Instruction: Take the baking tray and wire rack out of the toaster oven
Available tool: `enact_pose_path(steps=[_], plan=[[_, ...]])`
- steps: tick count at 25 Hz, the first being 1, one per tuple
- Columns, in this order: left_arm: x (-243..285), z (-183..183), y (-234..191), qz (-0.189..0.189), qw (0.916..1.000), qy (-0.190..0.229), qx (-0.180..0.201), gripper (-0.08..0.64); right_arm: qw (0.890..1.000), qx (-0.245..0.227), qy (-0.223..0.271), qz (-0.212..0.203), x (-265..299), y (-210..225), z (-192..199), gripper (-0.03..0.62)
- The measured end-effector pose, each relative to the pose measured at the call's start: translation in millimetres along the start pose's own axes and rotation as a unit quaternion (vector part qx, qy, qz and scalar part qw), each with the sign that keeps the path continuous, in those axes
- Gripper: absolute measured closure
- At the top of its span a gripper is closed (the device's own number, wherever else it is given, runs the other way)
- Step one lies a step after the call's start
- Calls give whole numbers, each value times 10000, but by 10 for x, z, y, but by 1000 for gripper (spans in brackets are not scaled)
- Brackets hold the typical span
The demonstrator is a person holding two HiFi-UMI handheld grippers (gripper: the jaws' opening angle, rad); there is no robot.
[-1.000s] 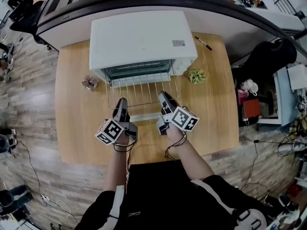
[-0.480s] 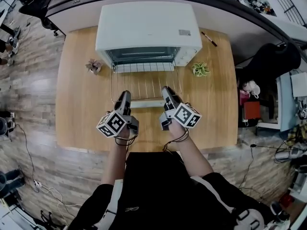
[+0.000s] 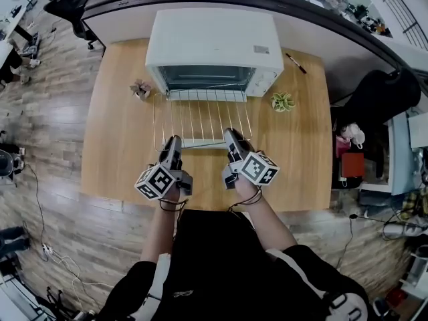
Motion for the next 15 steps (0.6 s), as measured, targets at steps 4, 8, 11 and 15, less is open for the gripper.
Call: enact_pose_path(steps=[4, 8, 11, 15], plan=[[-236, -79, -93, -187, 9996, 217, -70, 500, 9996, 12, -169, -226, 70, -149, 129, 517], [-524, -189, -249, -414, 9980, 472, -118, 500, 9982, 33, -384, -469, 177, -343, 321, 517], [-741, -236, -384, -584, 9962, 623, -178, 500, 9961, 34, -623, -629, 247, -484, 482, 514], [-1065, -305, -592, -854, 9920, 854, -362, 500, 9916, 24, -954, -868, 372, -703, 713, 514]])
Point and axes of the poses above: the fingertips, and each gripper's own axes: x forward along the fingers, y to its right, z out of its underside, the point moved 3 cm from there along -x, backward along the fingers, and after that the axes turned 12 degrees about -z, right-handed, at the moved point
